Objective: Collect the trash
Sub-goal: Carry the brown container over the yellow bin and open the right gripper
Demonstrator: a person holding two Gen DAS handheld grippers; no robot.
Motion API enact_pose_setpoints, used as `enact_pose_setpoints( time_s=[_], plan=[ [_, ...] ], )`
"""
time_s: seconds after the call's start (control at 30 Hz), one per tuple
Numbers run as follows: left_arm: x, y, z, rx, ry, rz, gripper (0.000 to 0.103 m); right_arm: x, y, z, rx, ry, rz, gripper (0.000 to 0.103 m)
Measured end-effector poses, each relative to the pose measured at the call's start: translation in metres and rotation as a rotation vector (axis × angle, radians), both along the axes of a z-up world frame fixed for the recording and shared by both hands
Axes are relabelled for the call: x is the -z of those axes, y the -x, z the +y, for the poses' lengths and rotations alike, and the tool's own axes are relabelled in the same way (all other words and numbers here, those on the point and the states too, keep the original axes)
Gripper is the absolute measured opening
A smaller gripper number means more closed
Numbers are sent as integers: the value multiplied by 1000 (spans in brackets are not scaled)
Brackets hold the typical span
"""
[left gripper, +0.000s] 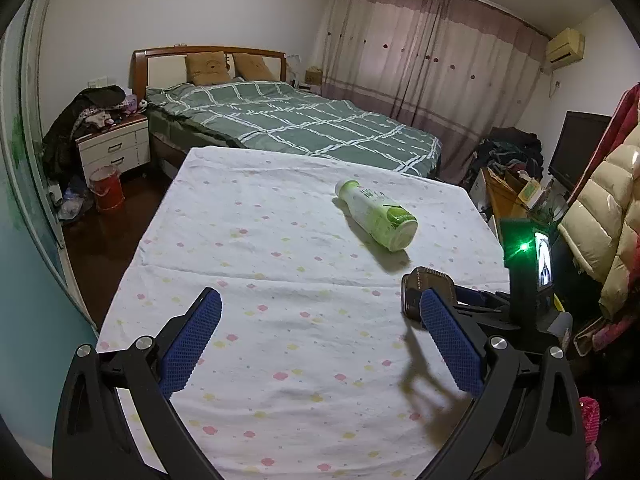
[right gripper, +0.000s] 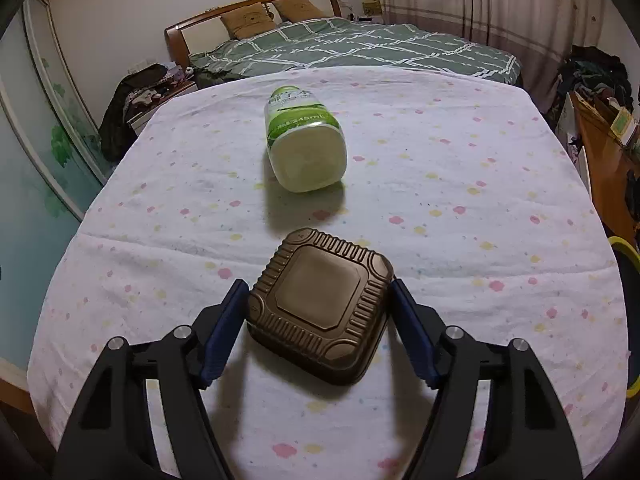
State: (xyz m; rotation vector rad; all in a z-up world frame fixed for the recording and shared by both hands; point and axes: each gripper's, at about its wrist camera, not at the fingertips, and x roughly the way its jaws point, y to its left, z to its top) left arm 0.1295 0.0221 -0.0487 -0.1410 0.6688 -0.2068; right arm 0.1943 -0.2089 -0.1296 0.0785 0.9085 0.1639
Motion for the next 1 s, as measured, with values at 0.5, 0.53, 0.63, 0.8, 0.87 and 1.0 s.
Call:
enact_pose_setpoints(
  time_s=[0.5,0.53,0.63,0.8,0.87,1.0],
  plan=[
    [3,-9,-25,48,-18,17,98,-34,37,-86,137,-37,-85,68],
    [3,-10,-26,51,-19,18,98,-36,38,-100,166,-40,-89,68],
    [3,-12,-36,66,-30,19,98,-36,42,-135,241,-35,-95,68],
    [5,-17,-54,92,-41,33,98,-31,50,-193,365,-12,-91,68],
    [6,-19,-61,106,-41,42,98,-27,54,-221,426,-5,-81,68],
    [9,-24,-81,132,-61,52,98,-14,58,-268,517,2,-53,68]
  ],
)
